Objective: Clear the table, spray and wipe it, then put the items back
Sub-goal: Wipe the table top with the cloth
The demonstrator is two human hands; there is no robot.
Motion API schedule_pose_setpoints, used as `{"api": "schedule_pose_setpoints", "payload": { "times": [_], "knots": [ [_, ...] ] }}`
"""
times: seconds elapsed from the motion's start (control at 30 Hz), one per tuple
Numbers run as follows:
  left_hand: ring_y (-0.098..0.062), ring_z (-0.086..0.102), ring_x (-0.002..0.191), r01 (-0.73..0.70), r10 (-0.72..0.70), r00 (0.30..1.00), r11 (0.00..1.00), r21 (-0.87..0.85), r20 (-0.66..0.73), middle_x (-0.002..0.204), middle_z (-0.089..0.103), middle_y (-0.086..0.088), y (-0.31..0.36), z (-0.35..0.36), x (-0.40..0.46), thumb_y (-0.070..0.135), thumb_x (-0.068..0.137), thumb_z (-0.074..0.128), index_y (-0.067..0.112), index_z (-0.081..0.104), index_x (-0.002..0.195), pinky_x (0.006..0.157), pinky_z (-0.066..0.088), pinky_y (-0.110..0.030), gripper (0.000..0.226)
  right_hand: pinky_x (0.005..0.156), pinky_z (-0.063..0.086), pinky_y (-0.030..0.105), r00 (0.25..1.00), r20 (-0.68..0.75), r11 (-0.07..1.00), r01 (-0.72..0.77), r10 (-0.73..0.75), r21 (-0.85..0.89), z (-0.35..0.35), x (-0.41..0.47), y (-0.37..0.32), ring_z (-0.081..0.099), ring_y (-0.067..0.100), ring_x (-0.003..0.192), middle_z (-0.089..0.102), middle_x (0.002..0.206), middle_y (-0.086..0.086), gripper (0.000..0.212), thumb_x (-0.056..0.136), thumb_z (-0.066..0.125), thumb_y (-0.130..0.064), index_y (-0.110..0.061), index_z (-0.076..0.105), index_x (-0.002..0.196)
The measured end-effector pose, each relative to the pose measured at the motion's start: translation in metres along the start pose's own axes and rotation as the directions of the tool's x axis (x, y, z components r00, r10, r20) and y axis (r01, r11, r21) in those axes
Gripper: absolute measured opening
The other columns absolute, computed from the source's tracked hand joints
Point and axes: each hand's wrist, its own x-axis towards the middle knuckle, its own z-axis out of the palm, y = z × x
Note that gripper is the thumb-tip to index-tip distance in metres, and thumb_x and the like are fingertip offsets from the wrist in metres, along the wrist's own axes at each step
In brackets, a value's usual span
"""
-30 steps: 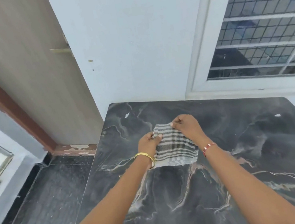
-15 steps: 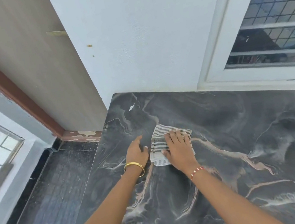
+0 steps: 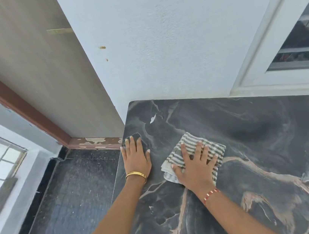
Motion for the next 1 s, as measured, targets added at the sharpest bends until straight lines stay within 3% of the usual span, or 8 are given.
{"api": "schedule_pose_setpoints", "payload": {
  "times": [0.07, 0.13, 0.2, 0.3, 0.47, 0.73, 0.87, 1.0],
  "knots": [
    [-0.031, 0.005, 0.146, 0.013, -0.013, 1.0, 1.0, 0.01, -0.003, 0.157, 0.01, -0.015, -0.01, -0.003, 0.018, 0.036, 0.096, 0.024, 0.01, 0.016, 0.147, 0.118, 0.002, -0.047, 0.057, 0.106, 0.006, 0.07, 1.0, -0.015, 1.0, -0.013, 0.013, 0.008, -0.001, 0.017, -0.008, 0.008, 0.049, 0.141, 0.009, 0.155, 0.027, 0.087, 0.071, 0.005, -0.068, -0.032, 0.012, 0.149],
    [-0.031, 0.005, 0.146, 0.059, -0.059, 0.998, 0.998, 0.004, 0.007, 0.157, 0.009, -0.015, -0.023, -0.004, 0.038, 0.04, 0.096, 0.021, 0.008, 0.014, 0.147, 0.118, 0.003, -0.048, 0.06, 0.106, 0.002, 0.069, 0.997, -0.058, 0.999, -0.053, 0.053, 0.011, -0.002, 0.036, -0.015, 0.003, 0.047, 0.142, 0.004, 0.156, 0.025, 0.087, 0.07, 0.002, -0.068, -0.032, 0.005, 0.15],
    [-0.031, 0.005, 0.146, 0.108, -0.108, 0.994, 0.994, -0.002, 0.021, 0.157, 0.009, -0.015, -0.035, -0.003, 0.053, 0.04, 0.097, 0.023, 0.007, 0.012, 0.147, 0.119, 0.004, -0.048, 0.061, 0.106, 0.004, 0.07, 0.983, -0.139, 0.993, -0.118, 0.12, 0.026, -0.004, 0.049, -0.02, 0.008, 0.047, 0.142, 0.009, 0.155, 0.026, 0.084, 0.076, 0.014, -0.068, -0.028, 0.009, 0.15],
    [-0.027, 0.005, 0.147, 0.129, -0.119, 0.989, 0.984, -0.12, 0.087, 0.157, 0.009, -0.013, -0.048, 0.0, 0.067, 0.037, 0.098, 0.025, 0.005, 0.009, 0.147, 0.12, 0.006, -0.044, 0.061, 0.108, 0.0, 0.067, 0.974, -0.114, 0.981, -0.19, 0.194, 0.046, -0.009, 0.074, -0.025, -0.001, 0.044, 0.143, -0.001, 0.157, 0.023, 0.084, 0.084, 0.027, -0.067, -0.023, 0.0, 0.151],
    [-0.024, 0.012, 0.146, 0.085, -0.039, 0.989, 0.936, -0.341, 0.141, 0.158, 0.009, -0.007, -0.052, 0.001, 0.07, 0.028, 0.099, 0.028, 0.006, 0.004, 0.147, 0.12, 0.015, -0.038, 0.059, 0.11, -0.002, 0.066, 0.947, -0.124, 0.955, -0.288, 0.296, 0.076, -0.021, 0.127, -0.025, -0.005, 0.042, 0.144, -0.007, 0.157, 0.021, 0.084, 0.086, 0.029, -0.065, -0.023, -0.003, 0.151],
    [-0.027, 0.02, 0.144, 0.123, -0.053, 0.982, 0.907, -0.404, 0.181, 0.157, 0.014, -0.006, -0.056, 0.006, 0.075, 0.035, 0.097, 0.026, 0.012, 0.003, 0.148, 0.117, 0.026, -0.04, 0.061, 0.111, -0.003, 0.066, 0.912, -0.14, 0.923, -0.38, 0.385, 0.063, -0.032, 0.177, -0.044, -0.005, 0.042, 0.144, -0.006, 0.157, 0.022, 0.081, 0.087, 0.027, -0.064, -0.023, -0.001, 0.151],
    [-0.028, 0.021, 0.144, 0.119, -0.045, 0.984, 0.89, -0.44, 0.174, 0.157, 0.016, -0.007, -0.056, 0.007, 0.075, 0.036, 0.097, 0.024, 0.012, 0.004, 0.148, 0.117, 0.025, -0.041, 0.06, 0.11, -0.006, 0.066, 0.957, -0.138, 0.966, -0.253, 0.257, 0.049, -0.025, 0.178, -0.092, -0.007, 0.044, 0.143, -0.006, 0.156, 0.023, 0.081, 0.087, 0.029, -0.063, -0.023, 0.001, 0.151],
    [-0.026, 0.023, 0.143, 0.105, -0.036, 0.989, 0.861, -0.498, 0.146, 0.156, 0.02, -0.008, -0.056, 0.005, 0.072, 0.032, 0.098, 0.021, 0.011, 0.009, 0.148, 0.115, 0.023, -0.037, 0.055, 0.111, -0.007, 0.063, 0.989, -0.135, 0.999, 0.051, -0.051, -0.003, -0.009, 0.153, -0.133, -0.003, 0.041, 0.144, -0.001, 0.158, 0.019, 0.077, 0.085, 0.033, -0.062, -0.028, 0.01, 0.15]
  ]
}}
